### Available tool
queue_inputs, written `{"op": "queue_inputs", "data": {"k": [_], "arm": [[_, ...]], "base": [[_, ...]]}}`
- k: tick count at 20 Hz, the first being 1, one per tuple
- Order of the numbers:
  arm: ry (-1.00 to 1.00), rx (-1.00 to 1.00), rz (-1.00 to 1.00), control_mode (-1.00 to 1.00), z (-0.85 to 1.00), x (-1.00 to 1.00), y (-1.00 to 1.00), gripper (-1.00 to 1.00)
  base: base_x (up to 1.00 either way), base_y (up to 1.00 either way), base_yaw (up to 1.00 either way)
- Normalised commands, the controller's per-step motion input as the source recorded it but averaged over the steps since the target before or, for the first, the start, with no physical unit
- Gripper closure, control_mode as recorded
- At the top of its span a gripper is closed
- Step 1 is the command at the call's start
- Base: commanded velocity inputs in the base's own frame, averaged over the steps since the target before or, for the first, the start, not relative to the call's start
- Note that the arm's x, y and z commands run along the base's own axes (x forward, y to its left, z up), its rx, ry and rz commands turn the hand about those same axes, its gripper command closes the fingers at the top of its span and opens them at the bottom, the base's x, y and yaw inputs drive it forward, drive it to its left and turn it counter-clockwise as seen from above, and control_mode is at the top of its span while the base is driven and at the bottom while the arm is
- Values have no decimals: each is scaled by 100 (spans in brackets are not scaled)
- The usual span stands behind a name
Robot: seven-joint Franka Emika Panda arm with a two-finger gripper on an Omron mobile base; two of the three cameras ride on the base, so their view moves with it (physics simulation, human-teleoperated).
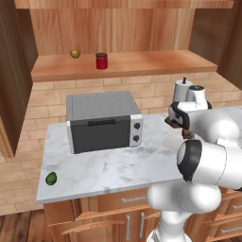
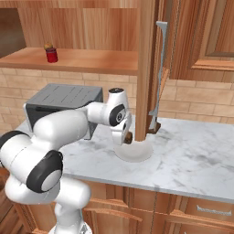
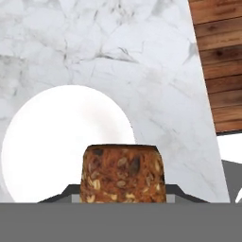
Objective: Pick the avocado and bread from the counter and place them on the plate. Then pick the jam from the cabinet and place it next to the plate. Lastly close the cabinet door.
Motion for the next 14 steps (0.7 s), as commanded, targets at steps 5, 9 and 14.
{"op": "queue_inputs", "data": {"k": [5,9,14], "arm": [[1,0,0,-100,-23,0,-3,100],[0,0,0,-100,-15,4,-6,100],[0,0,0,-100,-11,12,-9,100]], "base": [[0,0,0],[0,0,0],[0,0,0]]}}
